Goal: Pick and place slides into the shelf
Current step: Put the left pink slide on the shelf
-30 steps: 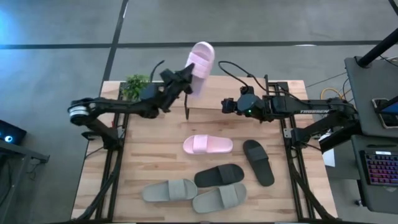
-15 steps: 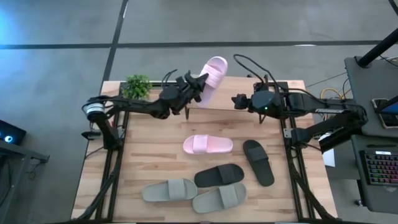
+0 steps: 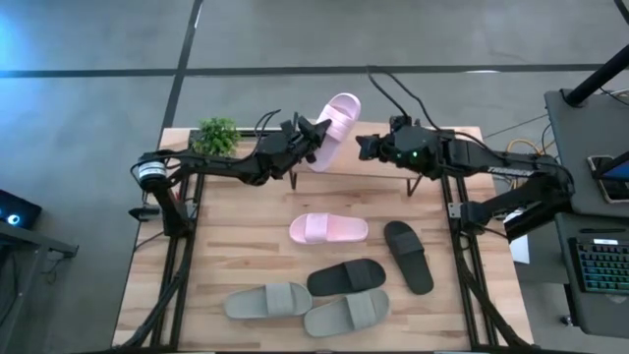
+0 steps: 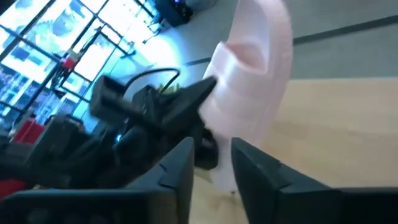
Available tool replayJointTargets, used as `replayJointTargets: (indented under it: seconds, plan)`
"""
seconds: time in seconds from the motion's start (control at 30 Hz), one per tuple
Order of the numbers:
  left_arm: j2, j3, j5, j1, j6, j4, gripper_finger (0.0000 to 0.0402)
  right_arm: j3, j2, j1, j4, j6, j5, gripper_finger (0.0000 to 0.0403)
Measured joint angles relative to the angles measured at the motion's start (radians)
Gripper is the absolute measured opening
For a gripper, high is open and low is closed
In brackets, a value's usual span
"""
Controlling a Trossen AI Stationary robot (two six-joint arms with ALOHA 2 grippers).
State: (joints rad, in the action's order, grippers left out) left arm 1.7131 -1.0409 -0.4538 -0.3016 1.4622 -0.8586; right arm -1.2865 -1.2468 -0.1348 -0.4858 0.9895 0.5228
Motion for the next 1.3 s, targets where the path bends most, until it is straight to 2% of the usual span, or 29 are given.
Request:
replayJointTargets:
  seconds: [0.07, 0.2, 0.3, 0.43, 0.63, 0.77, 0.9, 1.3]
  plan:
    - [-0.001, 0.000, 0.000, 0.000, -0.003, 0.007, 0.0013, 0.000, 0.000, -0.033, 0.013, -0.013, -0.023, 0.0076]
    - [-0.001, 0.000, 0.011, 0.000, -0.003, 0.011, 0.0013, -0.001, -0.012, -0.102, 0.103, -0.053, -0.142, 0.0053]
    - [-0.001, -0.001, 0.011, 0.000, -0.003, 0.010, 0.0018, -0.001, -0.034, -0.128, 0.139, -0.071, -0.164, 0.0049]
    - [-0.001, 0.000, 0.013, 0.000, -0.003, 0.011, 0.0051, -0.001, -0.049, -0.143, 0.155, -0.085, -0.165, 0.0069]
    - [0.000, 0.001, 0.013, 0.000, -0.004, 0.018, 0.0130, 0.000, -0.066, -0.156, 0.150, -0.082, -0.204, 0.0125]
    - [-0.005, 0.001, 0.065, 0.002, -0.004, 0.014, 0.0163, 0.000, -0.082, -0.176, 0.149, -0.082, -0.213, 0.0153]
    - [-0.025, 0.004, 0.110, 0.004, -0.003, 0.016, 0.0171, 0.000, -0.095, -0.188, 0.144, -0.082, -0.218, 0.0169]
    - [-0.132, 0.034, 0.105, 0.009, -0.017, 0.194, 0.0172, 0.008, -0.100, -0.240, 0.039, -0.093, -0.216, 0.0178]
